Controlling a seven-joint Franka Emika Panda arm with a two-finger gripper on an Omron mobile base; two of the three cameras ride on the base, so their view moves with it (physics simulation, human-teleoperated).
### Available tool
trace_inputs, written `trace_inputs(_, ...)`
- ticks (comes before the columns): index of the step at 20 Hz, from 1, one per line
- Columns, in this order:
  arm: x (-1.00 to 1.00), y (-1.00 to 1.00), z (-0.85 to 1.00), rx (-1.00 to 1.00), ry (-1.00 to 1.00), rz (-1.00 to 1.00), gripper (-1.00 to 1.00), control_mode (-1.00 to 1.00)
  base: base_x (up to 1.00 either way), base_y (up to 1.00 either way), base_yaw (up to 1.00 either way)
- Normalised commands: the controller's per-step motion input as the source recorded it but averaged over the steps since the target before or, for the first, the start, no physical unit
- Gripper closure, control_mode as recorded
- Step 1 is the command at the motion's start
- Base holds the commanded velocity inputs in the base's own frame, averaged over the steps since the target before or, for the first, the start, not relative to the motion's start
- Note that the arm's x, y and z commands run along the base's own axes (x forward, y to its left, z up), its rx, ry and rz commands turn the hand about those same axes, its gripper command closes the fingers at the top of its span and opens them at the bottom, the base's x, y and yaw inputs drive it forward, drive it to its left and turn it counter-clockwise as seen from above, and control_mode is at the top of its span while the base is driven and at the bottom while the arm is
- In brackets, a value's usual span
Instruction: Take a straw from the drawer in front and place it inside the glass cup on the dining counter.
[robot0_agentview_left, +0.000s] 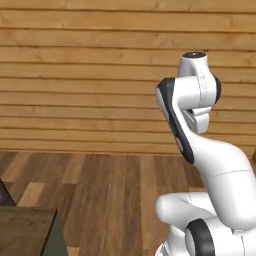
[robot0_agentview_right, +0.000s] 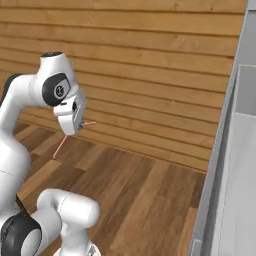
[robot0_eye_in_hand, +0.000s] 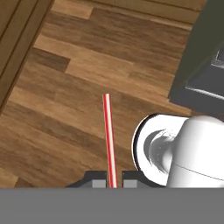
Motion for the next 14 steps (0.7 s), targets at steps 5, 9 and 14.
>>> trace_inputs(5, 0.0, 0.0, 0.0, 0.0, 0.0, 0.0, 1.0, 1.0, 1.0, 0.0, -0.04)
trace_inputs(9, 0.0, 0.0, 0.0, 0.0, 0.0, 0.0, 1.0, 1.0, 1.0, 0.0, 0.19)
trace_inputs(14, 0.0, 0.0, 0.0, 0.0, 0.0, 0.0, 1.0, 1.0, 1.0, 0.0, 0.49)
